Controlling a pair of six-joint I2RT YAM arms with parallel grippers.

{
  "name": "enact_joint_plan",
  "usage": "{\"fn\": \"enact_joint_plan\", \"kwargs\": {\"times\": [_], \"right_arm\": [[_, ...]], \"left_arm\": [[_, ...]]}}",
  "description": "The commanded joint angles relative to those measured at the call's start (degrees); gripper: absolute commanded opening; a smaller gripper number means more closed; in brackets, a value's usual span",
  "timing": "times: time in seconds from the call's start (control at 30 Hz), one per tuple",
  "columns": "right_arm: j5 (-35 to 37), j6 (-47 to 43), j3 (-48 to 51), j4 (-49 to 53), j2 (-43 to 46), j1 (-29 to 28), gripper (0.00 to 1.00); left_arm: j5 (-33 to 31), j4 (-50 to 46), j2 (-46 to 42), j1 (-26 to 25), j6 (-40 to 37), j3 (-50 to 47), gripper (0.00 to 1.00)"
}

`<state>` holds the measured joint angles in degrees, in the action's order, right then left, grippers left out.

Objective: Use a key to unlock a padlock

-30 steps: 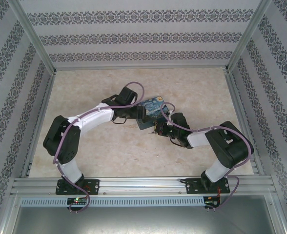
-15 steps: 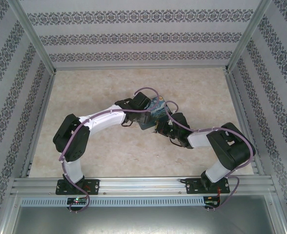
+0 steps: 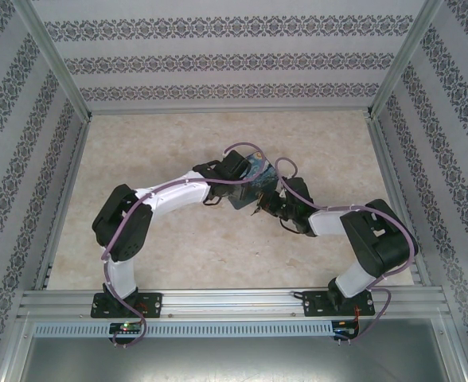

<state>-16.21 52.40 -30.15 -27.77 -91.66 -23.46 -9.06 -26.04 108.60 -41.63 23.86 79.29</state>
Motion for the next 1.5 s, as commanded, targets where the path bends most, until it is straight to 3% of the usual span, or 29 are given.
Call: {"fn": "enact_joint_plan", "kwargs": {"times": [0.0,0.37,0.87,1.17,1.47], "right_arm": [[-1.2,-0.3,-3.4,0.3,-1.2,2.3,0.00],[-8.7,-7.4,-12.1,8.1,-6.3,8.6,0.00],[-14.5,-11.6,-9.6,7.1,-6.8,14.2,0.00],[-15.0,-8.8,-11.3,5.1,-8.0,14.4,0.00],[-18.9,0.5,-16.7,-1.5,-14.0,18.2,0.00]], "left_arm": [[0.9,-9.8,6.6,-0.6,-3.0,-3.9,0.73],[2.0,-9.6,8.3,-0.6,-3.0,-4.3,0.70],[3.3,-8.6,9.4,-0.6,-3.1,-4.4,0.68],[4.0,-8.1,10.0,-0.6,-3.3,-4.6,0.67],[4.7,-7.9,10.7,-0.6,-3.2,-4.7,0.67]]}}
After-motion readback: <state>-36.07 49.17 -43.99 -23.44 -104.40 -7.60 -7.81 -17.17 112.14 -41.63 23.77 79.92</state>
